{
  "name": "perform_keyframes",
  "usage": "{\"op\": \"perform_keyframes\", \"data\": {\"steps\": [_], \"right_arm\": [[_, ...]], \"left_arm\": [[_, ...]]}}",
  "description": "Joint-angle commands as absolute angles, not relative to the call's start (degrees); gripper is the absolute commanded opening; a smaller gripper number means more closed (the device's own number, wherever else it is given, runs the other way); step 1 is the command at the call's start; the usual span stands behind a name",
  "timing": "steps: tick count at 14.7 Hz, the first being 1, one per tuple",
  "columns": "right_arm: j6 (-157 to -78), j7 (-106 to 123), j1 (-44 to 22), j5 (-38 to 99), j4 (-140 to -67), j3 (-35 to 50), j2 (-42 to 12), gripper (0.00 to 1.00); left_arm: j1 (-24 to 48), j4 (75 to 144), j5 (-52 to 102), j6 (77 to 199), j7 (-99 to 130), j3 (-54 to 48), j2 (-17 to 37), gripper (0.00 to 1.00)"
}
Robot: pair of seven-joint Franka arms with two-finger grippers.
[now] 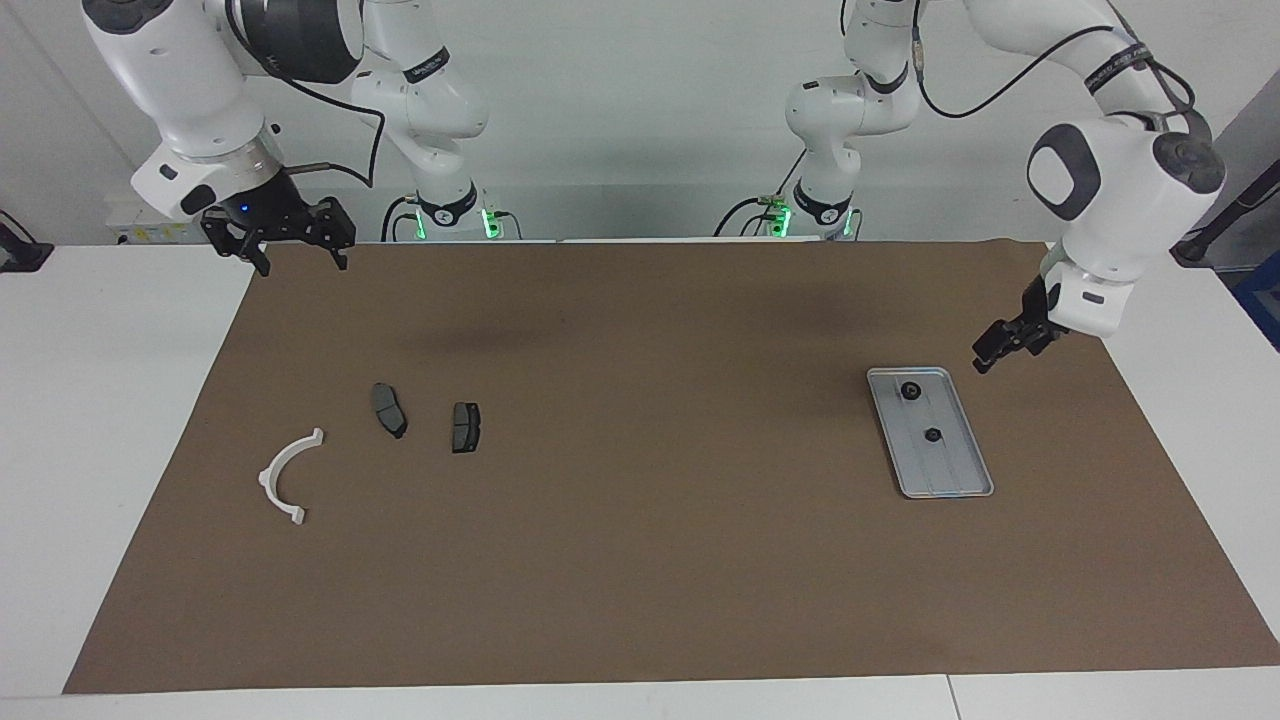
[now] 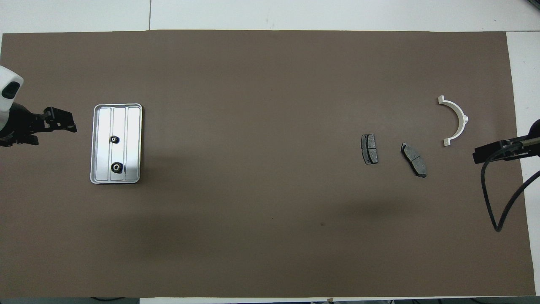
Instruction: Pick bearing gear from pile to tray
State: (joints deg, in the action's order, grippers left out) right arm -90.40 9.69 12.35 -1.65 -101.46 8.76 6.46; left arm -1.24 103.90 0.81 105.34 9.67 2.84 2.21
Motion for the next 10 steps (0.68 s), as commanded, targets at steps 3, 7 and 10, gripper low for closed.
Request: {"op": "perform_keyframes", "data": {"steps": [3, 7, 10], "right_arm": [[-92.28, 9.49, 13.10, -1.76, -103.89, 8.96, 8.35, 1.00], [-92.46, 9.41, 13.10, -1.67, -103.89, 8.96, 8.35, 1.00], [-92.55, 9.23, 13.10, -1.67, -103.89, 8.96, 8.35, 1.00]], "left_arm": [[-0.88, 101.60, 0.00, 94.41, 7.57, 2.72, -4.20, 1.00], [0.44, 102.48, 0.09, 93.88, 7.73, 2.72, -4.31, 1.00], [0.70, 102.30, 0.09, 96.85, 8.44, 3.08, -3.69, 1.00]]}}
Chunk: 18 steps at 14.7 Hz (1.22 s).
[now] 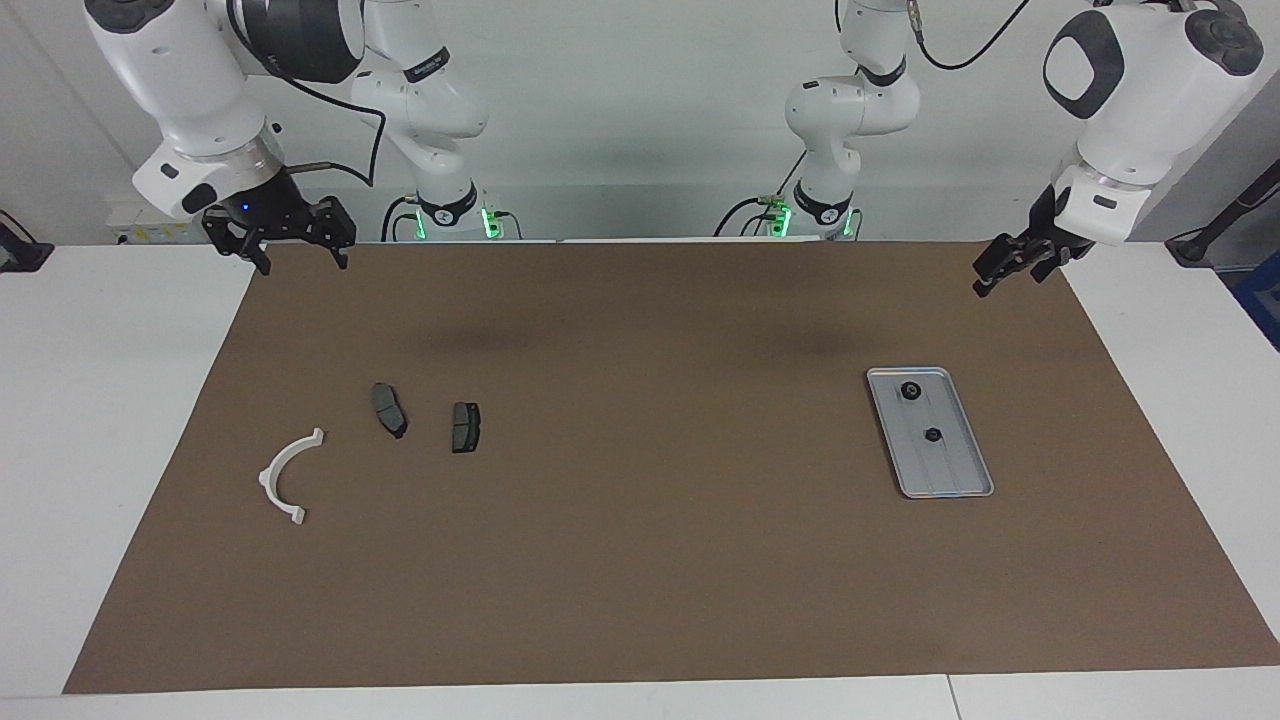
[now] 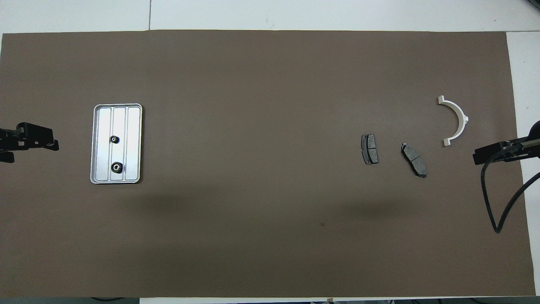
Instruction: Pick bearing gear from pile to tray
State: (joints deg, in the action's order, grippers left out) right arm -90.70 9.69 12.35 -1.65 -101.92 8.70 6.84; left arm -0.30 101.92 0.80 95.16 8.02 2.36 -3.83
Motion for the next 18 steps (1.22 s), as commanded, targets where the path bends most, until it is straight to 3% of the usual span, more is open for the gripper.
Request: {"op": "perform_keyframes", "data": {"steps": [1, 9, 18], "right_arm": [[-92.55, 9.32, 13.10, -1.67, -103.89, 8.96, 8.35, 1.00], [-93.51, 8.97, 13.10, -1.67, -103.89, 8.96, 8.26, 1.00], [-93.60, 7.12, 13.10, -1.67, -103.89, 8.96, 8.26, 1.00]], "left_arm": [[0.88, 102.30, 0.09, 96.86, 7.65, 3.25, -3.87, 1.00], [1.41, 93.44, -1.92, 90.64, 0.44, 2.38, 0.53, 1.00], [1.41, 93.08, -1.58, 89.82, 0.26, -0.26, -0.70, 1.00]]}}
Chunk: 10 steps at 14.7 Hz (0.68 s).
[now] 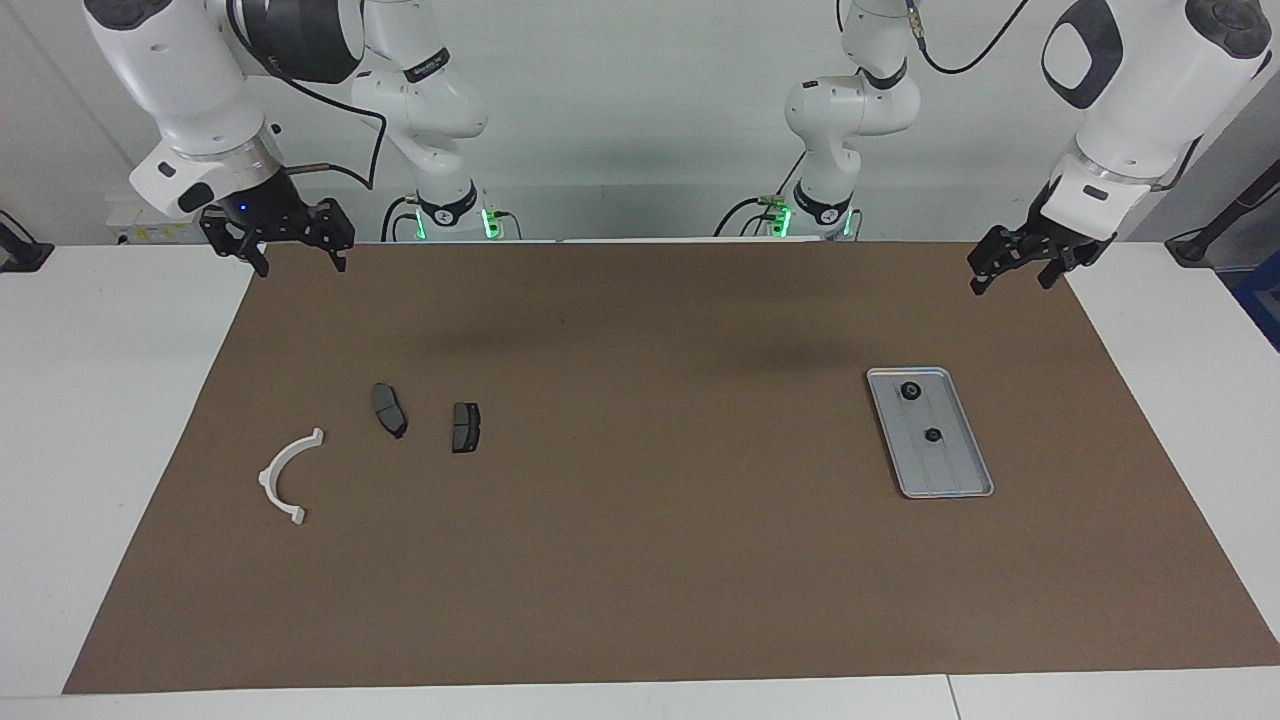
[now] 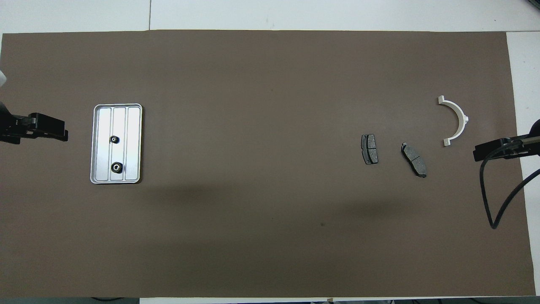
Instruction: Pick bearing gear from pile to tray
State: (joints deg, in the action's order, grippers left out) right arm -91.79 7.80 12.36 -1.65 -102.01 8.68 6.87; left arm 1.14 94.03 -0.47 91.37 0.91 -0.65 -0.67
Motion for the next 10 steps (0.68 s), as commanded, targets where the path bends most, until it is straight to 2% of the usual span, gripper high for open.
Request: {"op": "perform_keyframes", "data": {"steps": [1, 10], "right_arm": [[-93.60, 7.03, 13.10, -1.67, -103.89, 8.96, 8.26, 1.00], [-93.60, 7.38, 13.10, -1.67, -103.97, 8.96, 8.26, 1.00]], "left_arm": [[1.41, 93.08, -1.58, 89.91, 0.18, -0.26, -0.70, 1.00], [1.41, 93.52, -1.67, 91.49, -1.76, -0.09, -0.79, 1.00]]}}
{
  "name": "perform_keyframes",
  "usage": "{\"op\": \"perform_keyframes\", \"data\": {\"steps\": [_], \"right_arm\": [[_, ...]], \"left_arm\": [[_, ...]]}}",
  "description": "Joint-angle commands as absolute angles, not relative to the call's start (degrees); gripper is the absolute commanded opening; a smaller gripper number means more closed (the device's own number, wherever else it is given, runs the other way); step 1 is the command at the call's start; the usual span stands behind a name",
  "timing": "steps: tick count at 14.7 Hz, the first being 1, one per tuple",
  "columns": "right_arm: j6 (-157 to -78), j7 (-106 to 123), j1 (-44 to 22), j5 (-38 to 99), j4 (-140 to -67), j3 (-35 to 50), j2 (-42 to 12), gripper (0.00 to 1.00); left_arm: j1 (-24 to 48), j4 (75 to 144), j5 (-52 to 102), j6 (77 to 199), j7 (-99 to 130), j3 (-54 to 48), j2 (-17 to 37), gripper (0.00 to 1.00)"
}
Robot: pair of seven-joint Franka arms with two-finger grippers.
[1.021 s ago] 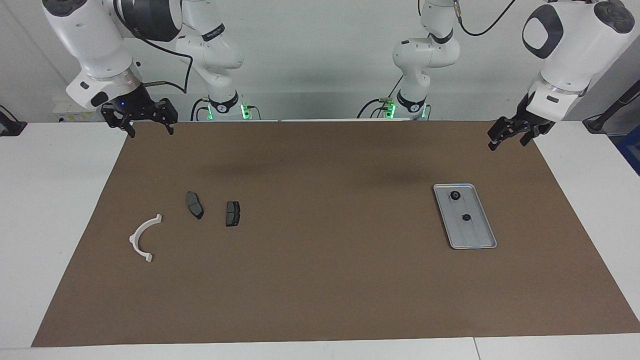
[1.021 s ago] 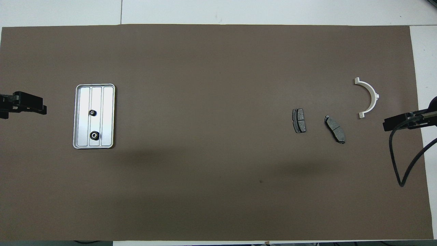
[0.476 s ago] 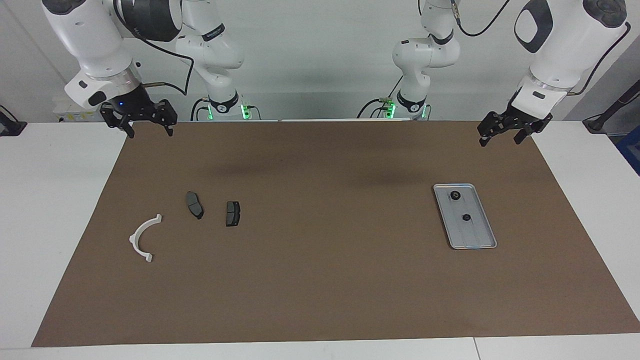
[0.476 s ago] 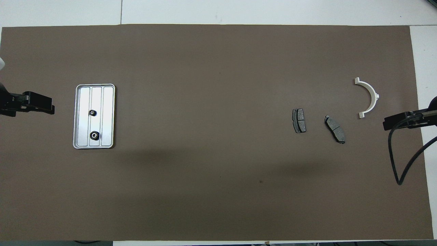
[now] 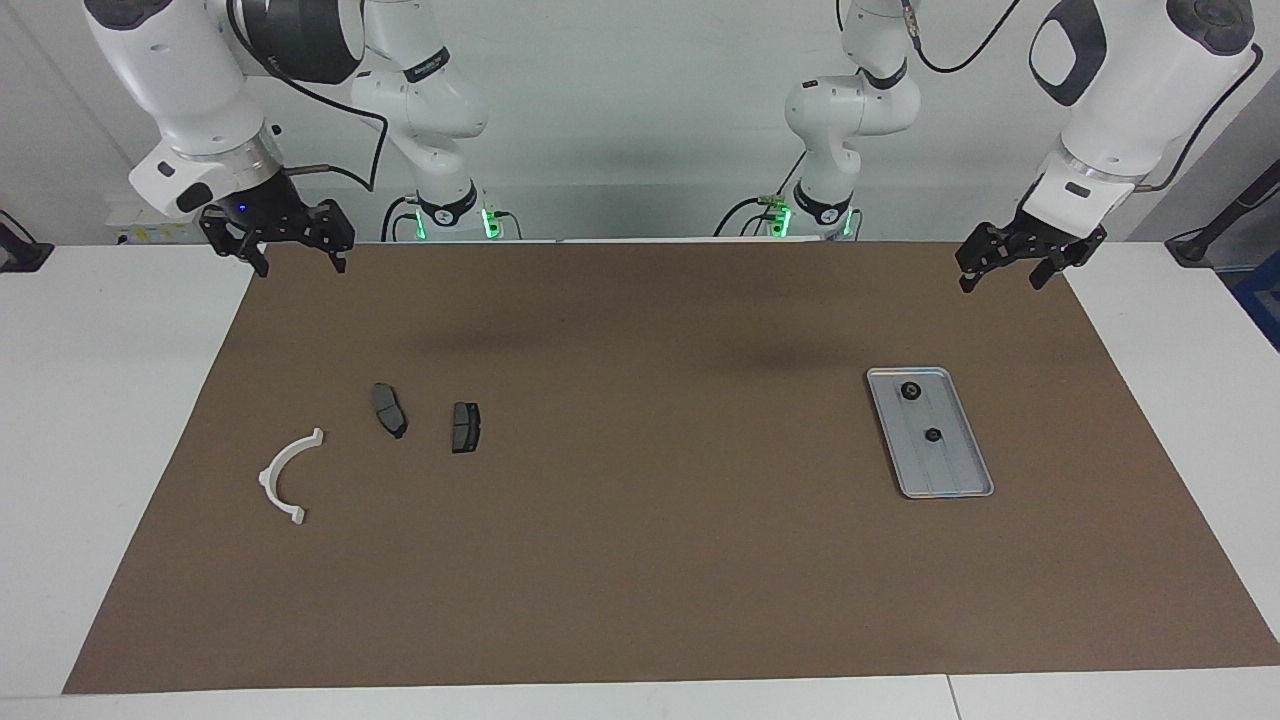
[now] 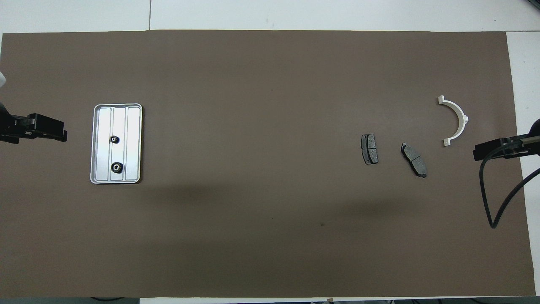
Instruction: Pick bearing gear from pile to tray
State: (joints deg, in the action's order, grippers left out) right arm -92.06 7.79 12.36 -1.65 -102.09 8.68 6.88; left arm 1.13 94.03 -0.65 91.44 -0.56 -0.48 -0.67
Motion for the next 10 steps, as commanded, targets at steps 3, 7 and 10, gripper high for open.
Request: {"op": "perform_keyframes", "data": {"steps": [3, 7, 10], "right_arm": [[-93.69, 7.47, 13.10, -1.67, -103.97, 8.96, 8.26, 1.00], [-93.69, 7.56, 13.10, -1.67, -103.97, 8.96, 8.26, 1.00], [-93.69, 7.56, 13.10, -1.67, -103.97, 8.96, 8.26, 1.00]], "left_arm": [[1.41, 93.52, -1.67, 91.23, -1.58, -0.18, -0.79, 1.00], [1.49, 93.52, -1.58, 91.58, -1.14, -0.26, -0.79, 1.00], [1.49, 93.52, -1.49, 91.49, -0.97, -0.26, -0.79, 1.00]]}}
